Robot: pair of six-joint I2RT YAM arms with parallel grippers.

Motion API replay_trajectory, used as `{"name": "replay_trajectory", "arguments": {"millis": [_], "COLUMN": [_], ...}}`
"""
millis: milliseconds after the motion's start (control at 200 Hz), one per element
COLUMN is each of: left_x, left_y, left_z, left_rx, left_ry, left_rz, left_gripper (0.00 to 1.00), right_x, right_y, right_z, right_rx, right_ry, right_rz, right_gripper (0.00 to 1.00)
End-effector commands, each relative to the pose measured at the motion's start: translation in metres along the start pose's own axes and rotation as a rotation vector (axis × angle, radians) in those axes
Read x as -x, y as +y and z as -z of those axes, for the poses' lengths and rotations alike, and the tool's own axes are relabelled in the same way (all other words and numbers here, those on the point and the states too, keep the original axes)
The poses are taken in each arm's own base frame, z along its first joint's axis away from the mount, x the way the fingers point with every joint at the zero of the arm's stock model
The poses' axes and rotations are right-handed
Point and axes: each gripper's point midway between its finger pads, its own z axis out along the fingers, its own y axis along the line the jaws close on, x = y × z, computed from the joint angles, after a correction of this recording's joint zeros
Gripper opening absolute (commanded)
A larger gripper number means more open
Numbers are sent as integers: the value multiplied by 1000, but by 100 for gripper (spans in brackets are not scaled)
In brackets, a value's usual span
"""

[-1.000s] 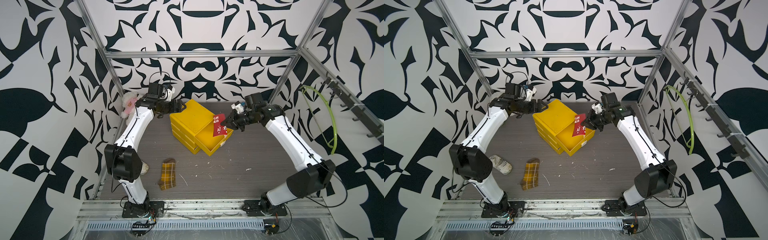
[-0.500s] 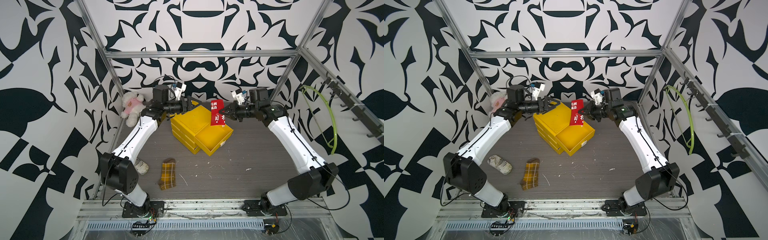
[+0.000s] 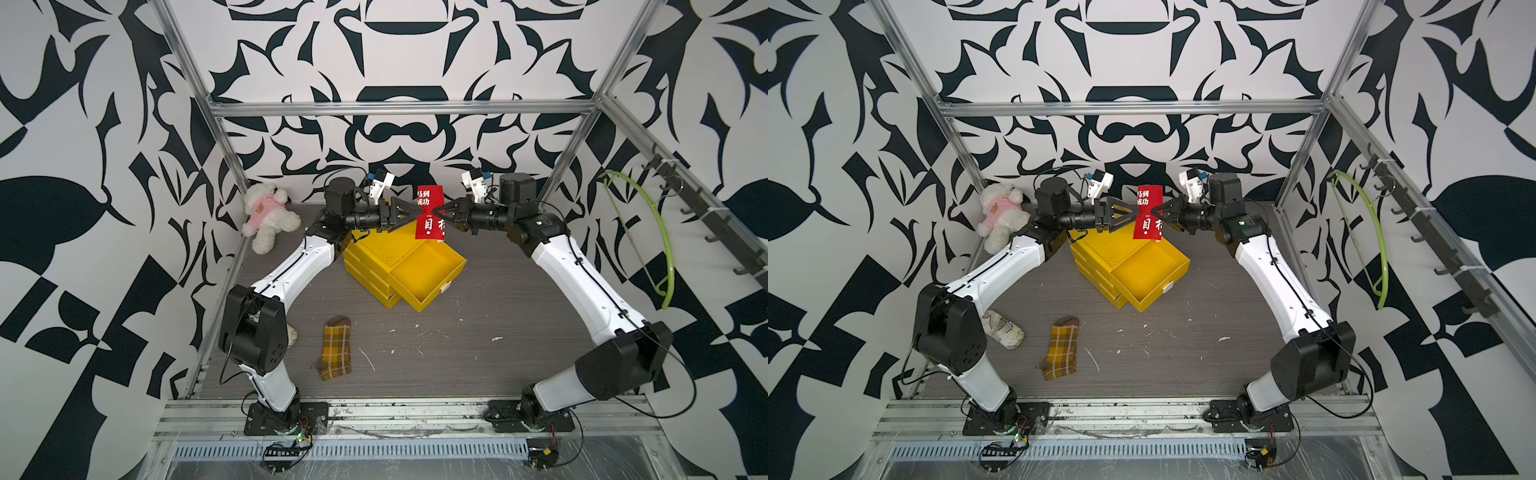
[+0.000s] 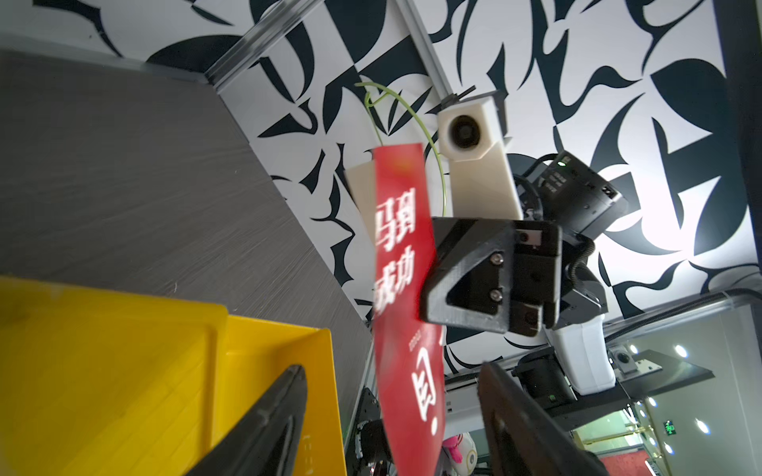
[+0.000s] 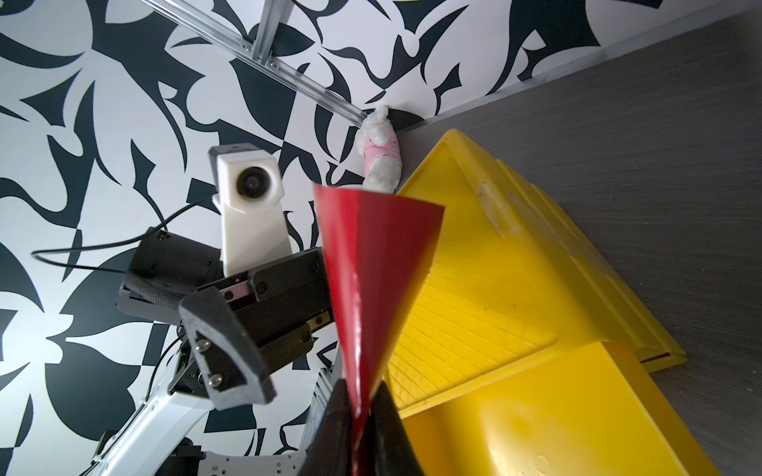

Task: Take the postcards out of the drawer
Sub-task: Pick up the postcard from the drawer.

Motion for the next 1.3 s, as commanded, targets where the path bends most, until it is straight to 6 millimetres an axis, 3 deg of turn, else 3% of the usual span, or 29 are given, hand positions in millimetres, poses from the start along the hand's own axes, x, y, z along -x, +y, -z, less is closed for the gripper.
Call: {"name": "replay_trajectory", "arguments": {"millis": [0,270,575,825,935,1030,1060,1235,1295], "left_x": [-2,-11,-14,-14,-14,-12,-11,7,13], "left_y": [-14,0,-3,-2,-3,-6,-7,-22,-27], "left_z": [-2,-9,-13,-13,-13,-11,-9,7,15], "left_rx": [-59,-47,-57,-50,-50,-47,-50,-117,-141], "left_ry": [19,47,64,58,60,67,70,76,81], "left_rz": [-36,8,12,16,15,-6,-12,-29,-33], "left_gripper": [63,47,0,0,0,0,0,0,0], "right_x": [6,7,6,6,5,5,5,10,11], "right_y": [16,17,11,9,10,16,19,32,33], "right_z": [3,2,-1,-3,-3,-1,0,14,19], "right_rx": [58,74,67,74,84,105,117,226,261], "right_ry": [-20,-28,-27,-29,-26,-28,-30,-50,-58], "right_rz": [42,38,31,31,40,70,83,191,209], "right_gripper": [13,13,13,14,34,43,51,71,74]}}
